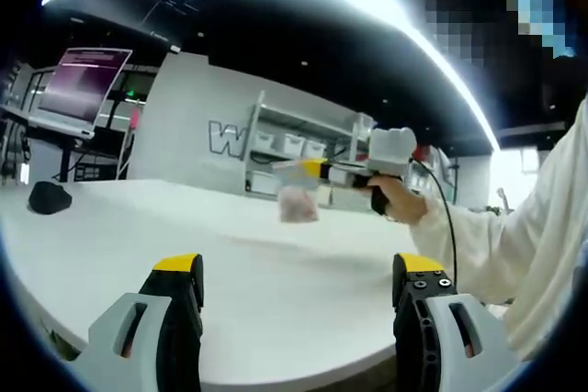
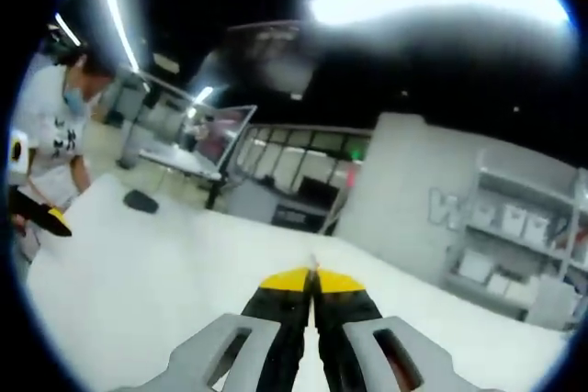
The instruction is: Open the resealable bag by pulling the two sides of the seal apart until the entire bag opening is separated and visibly accessible.
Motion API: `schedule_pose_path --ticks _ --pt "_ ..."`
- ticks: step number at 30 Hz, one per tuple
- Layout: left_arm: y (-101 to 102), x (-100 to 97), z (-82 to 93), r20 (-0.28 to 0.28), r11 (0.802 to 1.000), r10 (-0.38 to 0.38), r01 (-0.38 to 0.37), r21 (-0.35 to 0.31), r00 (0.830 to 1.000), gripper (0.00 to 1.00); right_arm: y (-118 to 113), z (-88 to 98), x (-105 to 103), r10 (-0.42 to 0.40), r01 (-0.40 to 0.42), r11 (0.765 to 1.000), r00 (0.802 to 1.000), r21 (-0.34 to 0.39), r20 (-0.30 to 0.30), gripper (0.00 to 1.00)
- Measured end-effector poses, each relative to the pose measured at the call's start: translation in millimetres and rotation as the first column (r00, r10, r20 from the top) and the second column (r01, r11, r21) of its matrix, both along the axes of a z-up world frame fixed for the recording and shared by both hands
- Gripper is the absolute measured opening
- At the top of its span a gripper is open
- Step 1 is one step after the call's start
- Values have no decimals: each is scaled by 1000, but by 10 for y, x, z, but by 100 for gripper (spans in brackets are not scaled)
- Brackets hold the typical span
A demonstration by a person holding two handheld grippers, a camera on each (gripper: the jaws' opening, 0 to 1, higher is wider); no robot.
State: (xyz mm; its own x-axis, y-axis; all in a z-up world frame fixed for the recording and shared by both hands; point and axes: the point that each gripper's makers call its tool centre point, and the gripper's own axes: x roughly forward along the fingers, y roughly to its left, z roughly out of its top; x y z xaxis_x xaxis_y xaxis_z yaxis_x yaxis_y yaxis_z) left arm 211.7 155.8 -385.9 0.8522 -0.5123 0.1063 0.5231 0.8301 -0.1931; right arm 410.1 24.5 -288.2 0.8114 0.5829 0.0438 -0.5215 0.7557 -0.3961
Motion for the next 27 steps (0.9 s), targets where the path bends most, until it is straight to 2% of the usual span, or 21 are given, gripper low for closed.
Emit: schedule_pose_path --ticks 20,27 --pt "4 -3 -16 -2 1000 -1 1 -2 1000 83 117 56 -438 72 -70 997 996 -41 46 0" --pt "9 -14 -11 -2 1000 0 0 -5 1000 83 134 34 -522 93 -92 995 995 -36 37 0"
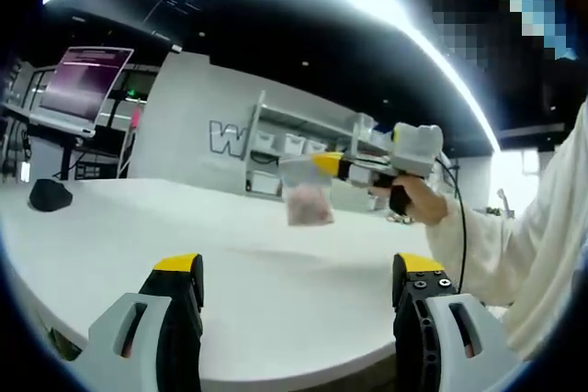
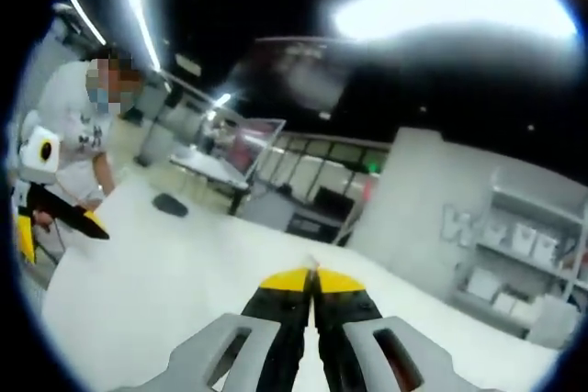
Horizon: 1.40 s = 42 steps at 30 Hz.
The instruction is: Open the resealable bag by pulling the two sides of the seal apart until the entire bag opening is separated and visibly accessible.
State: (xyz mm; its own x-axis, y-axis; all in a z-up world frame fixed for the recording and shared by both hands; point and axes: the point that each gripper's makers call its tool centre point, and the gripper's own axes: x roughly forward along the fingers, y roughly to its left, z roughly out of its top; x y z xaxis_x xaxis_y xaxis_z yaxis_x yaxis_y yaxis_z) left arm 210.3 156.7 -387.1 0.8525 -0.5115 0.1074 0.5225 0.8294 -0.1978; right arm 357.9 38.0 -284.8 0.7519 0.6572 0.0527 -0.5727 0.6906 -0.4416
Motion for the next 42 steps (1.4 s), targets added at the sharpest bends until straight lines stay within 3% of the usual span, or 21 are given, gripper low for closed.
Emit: schedule_pose_path --ticks 42 --pt "-52 -15 25 3 1000 -4 4 -1 1000 83 -115 -148 -615 64 -63 997 997 38 -38 0"
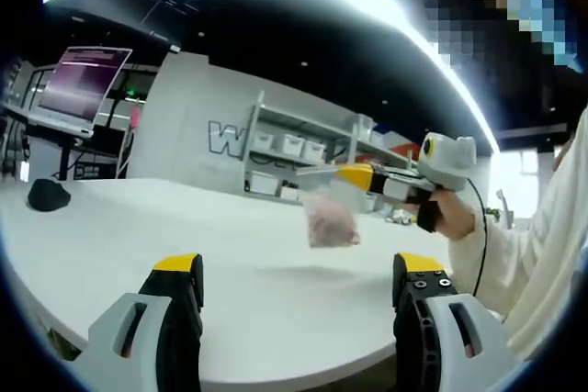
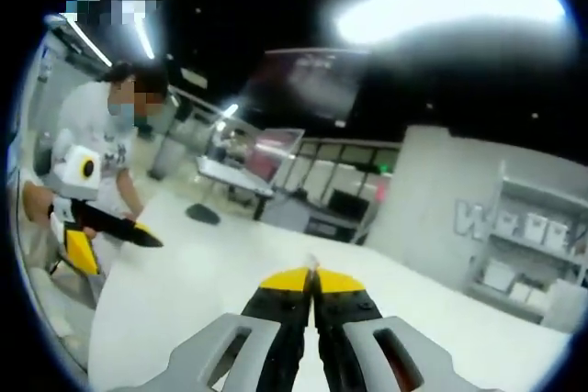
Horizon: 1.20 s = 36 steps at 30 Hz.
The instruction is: Open the resealable bag by pulling the two sides of the seal apart until the entire bag opening is separated and visibly accessible.
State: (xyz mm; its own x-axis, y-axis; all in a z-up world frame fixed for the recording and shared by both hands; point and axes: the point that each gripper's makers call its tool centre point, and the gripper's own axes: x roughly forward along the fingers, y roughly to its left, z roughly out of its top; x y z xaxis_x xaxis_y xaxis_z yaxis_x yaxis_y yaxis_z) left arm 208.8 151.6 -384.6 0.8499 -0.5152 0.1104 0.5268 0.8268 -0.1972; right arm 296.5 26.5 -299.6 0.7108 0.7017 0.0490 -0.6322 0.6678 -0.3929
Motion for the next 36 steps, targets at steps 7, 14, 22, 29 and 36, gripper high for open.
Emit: schedule_pose_path --ticks 7,14,22,29,36 --pt "-16 -5 0 -2 1000 -3 3 -2 1000 83 -50 -38 -126 2 -2 1000 1000 15 -10 0" --pt "-13 -20 -9 -3 1000 0 0 2 1000 84 -110 -171 -266 -2 3 1000 999 31 -44 0" --pt "-31 -35 -5 -4 1000 -5 5 4 1000 84 -263 -217 -335 -36 39 998 997 47 -62 0" --pt "-75 -52 -26 -14 1000 -21 21 4 1000 84 -298 -281 -452 -33 40 997 995 73 -92 0" --pt "-71 -63 -6 -11 1000 -29 29 1 1000 84 -159 -370 -669 7 0 998 995 70 -100 0"
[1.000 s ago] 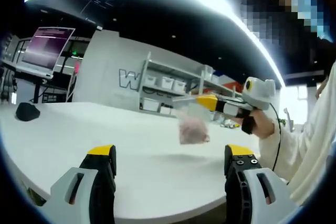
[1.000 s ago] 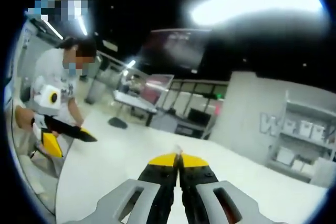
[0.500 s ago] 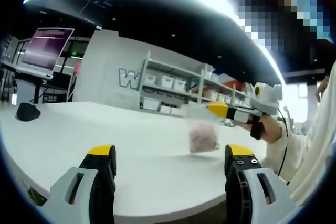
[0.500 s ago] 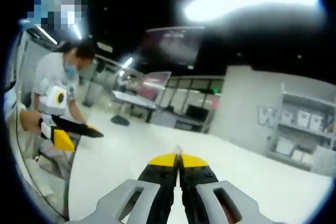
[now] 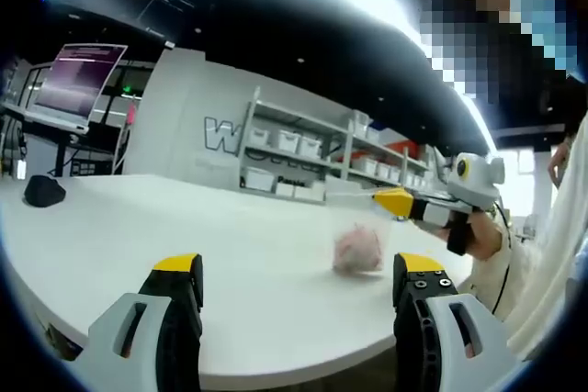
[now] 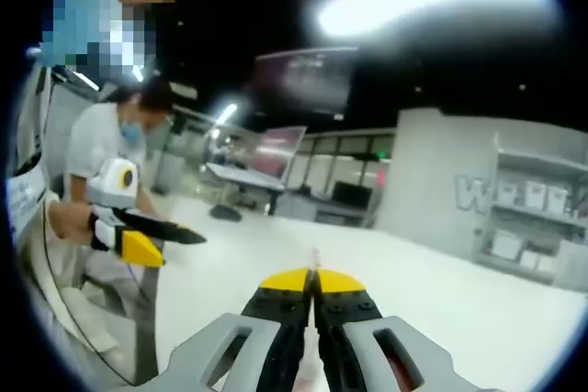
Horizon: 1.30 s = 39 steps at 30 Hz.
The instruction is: Open the resealable bag by pulling the two sides of the seal apart until the entire bag opening is separated and visibly accessible.
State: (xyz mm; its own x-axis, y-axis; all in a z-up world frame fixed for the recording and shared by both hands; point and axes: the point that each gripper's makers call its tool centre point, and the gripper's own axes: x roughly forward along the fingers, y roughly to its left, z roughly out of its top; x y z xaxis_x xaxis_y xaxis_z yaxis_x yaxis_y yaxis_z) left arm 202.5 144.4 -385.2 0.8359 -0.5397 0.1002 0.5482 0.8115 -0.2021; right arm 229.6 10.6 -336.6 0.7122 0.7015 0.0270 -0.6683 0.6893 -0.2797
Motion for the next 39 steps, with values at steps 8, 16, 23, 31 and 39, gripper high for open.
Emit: schedule_pose_path --ticks 8,16,23,31,39 --pt "-4 -41 60 -4 996 -29 29 -86 1000 82 112 -190 -164 24 -24 998 1000 -49 -20 0" --pt "-66 -60 34 -13 995 -49 48 -84 999 83 253 -295 -308 54 -54 993 999 -109 0 0" --pt "-212 -129 -29 -62 986 -128 120 -119 990 75 325 -544 -351 70 -74 979 997 -192 -28 0" --pt "-377 -195 -130 -151 968 -222 199 -154 963 64 378 -542 -441 98 -103 984 994 -148 -40 0" --pt "-647 -296 -228 -260 922 -364 306 -238 895 37 380 -638 -483 105 -114 984 992 -135 -72 0"
